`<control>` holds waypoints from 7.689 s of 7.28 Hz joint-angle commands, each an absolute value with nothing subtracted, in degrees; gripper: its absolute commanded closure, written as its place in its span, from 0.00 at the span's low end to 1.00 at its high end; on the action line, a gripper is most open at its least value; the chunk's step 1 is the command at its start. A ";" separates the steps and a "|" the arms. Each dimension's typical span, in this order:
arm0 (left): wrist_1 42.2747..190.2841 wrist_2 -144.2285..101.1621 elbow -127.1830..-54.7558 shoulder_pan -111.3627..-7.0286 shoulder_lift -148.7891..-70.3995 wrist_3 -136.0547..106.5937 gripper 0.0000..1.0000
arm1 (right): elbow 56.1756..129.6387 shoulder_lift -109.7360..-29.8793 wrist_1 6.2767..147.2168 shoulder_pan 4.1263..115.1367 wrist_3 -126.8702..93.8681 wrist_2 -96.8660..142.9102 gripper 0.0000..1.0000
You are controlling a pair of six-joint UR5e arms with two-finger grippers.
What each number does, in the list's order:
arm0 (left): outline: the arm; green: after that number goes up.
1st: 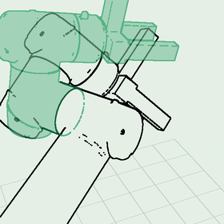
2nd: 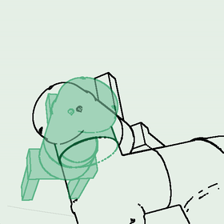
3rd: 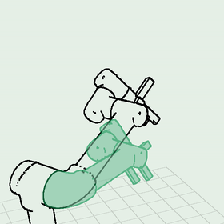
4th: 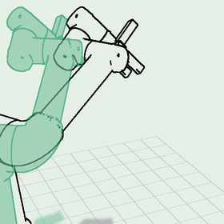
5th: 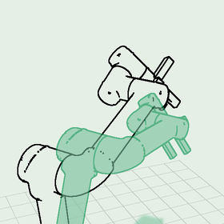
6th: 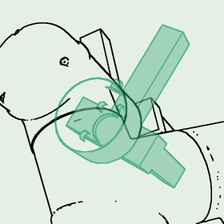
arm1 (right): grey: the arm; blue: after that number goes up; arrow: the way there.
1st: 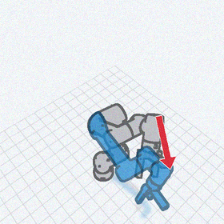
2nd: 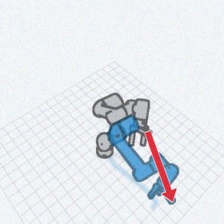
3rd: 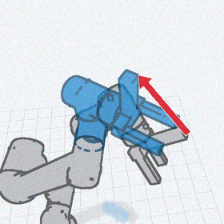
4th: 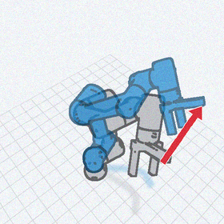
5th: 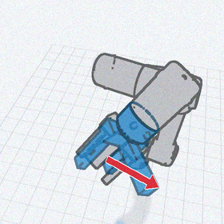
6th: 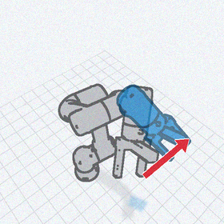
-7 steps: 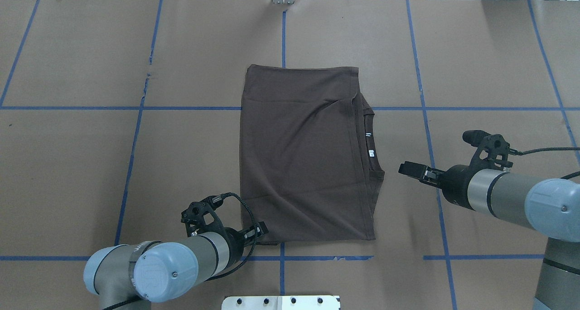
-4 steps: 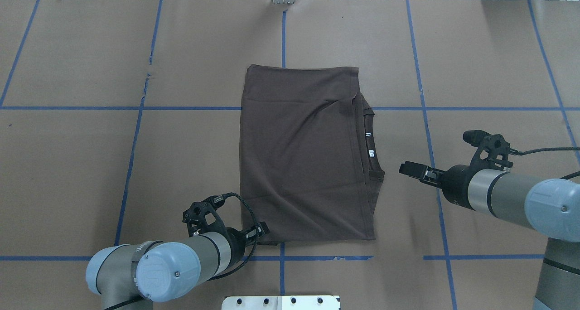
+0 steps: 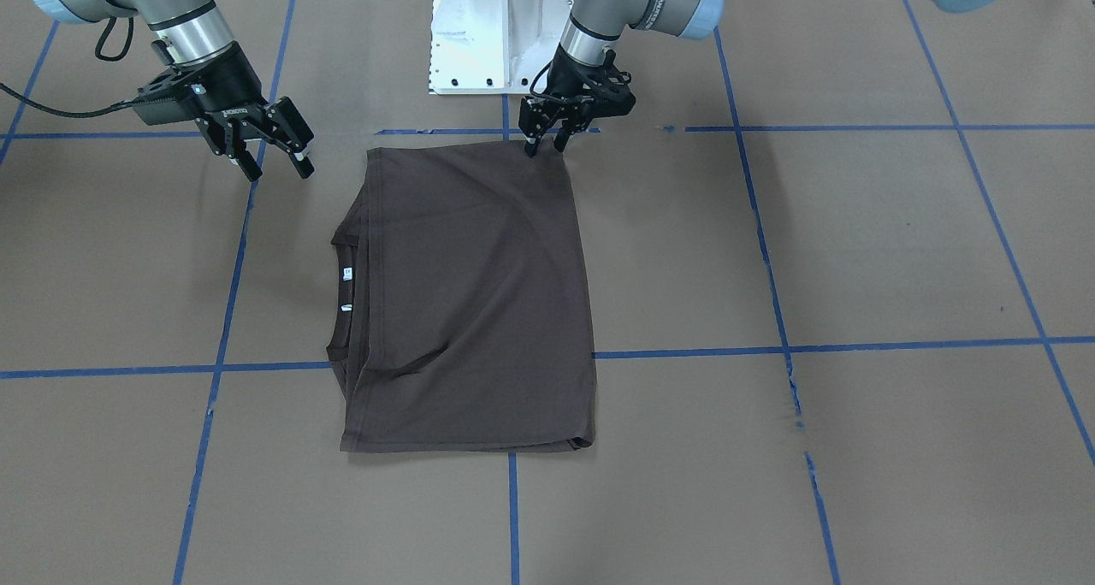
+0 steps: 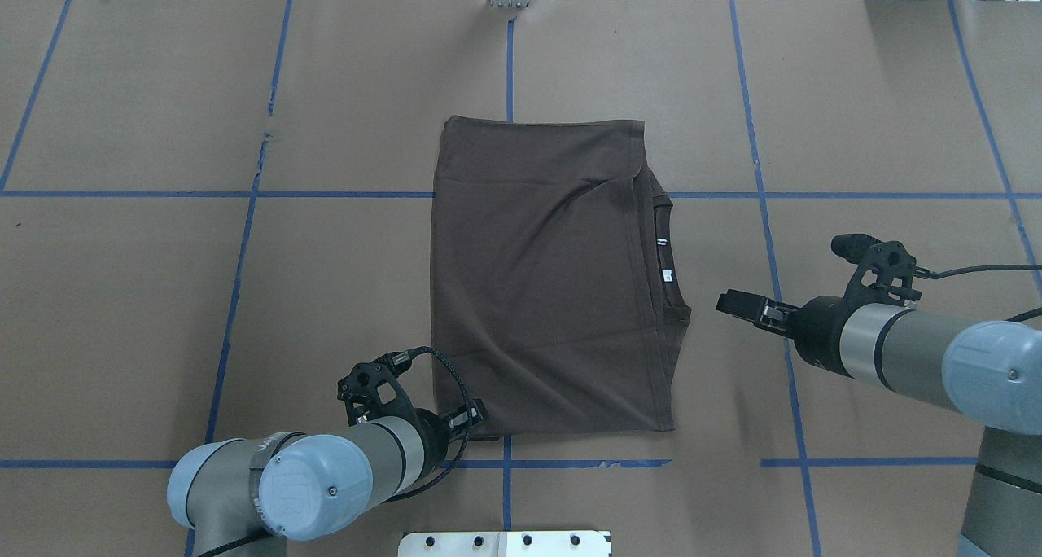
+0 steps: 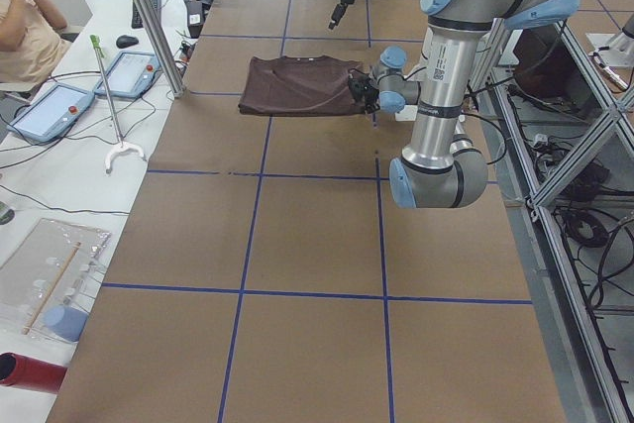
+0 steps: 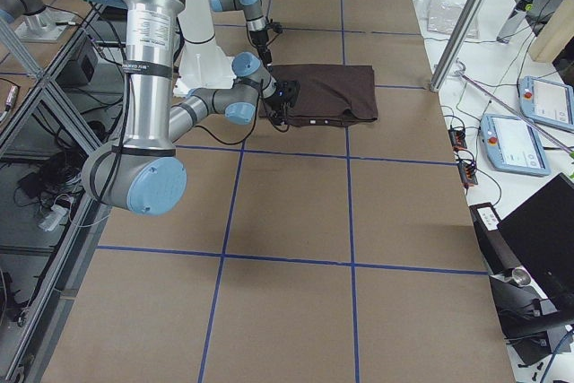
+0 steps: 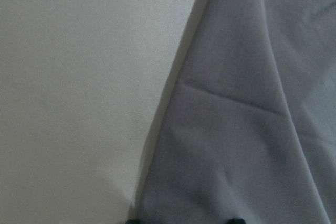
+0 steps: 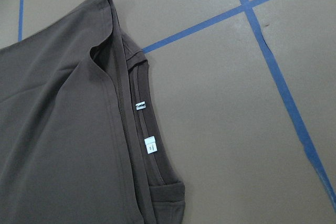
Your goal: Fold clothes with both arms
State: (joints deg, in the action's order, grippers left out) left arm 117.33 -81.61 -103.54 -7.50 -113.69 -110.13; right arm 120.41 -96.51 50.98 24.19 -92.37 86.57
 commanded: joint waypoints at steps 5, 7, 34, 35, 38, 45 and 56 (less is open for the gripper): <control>117.16 -81.56 -104.15 -7.56 -113.64 -109.69 1.00 | 119.71 -96.07 51.15 24.08 -92.72 86.49 0.00; 117.16 -81.65 -105.38 -7.56 -113.73 -109.51 1.00 | 119.79 -93.97 55.51 23.64 -97.35 84.64 0.09; 105.18 -78.49 -117.96 -8.35 -112.77 -101.37 1.00 | 116.52 -77.08 83.03 9.05 -106.08 74.35 1.00; 101.38 -79.62 -120.56 -8.26 -112.85 -101.34 1.00 | 118.80 -76.91 85.84 8.97 -106.17 74.44 1.00; 95.23 -83.48 -127.75 -8.70 -112.76 -101.16 1.00 | 130.53 -76.73 93.36 9.14 -106.17 76.54 1.00; 85.86 -87.28 -122.32 -21.06 -120.82 -88.62 1.00 | 126.34 -61.98 112.33 17.11 -102.32 81.63 1.00; 109.51 -94.10 -91.93 -32.41 -126.39 -68.24 0.00 | 101.16 -58.55 89.74 27.59 -87.83 87.42 0.00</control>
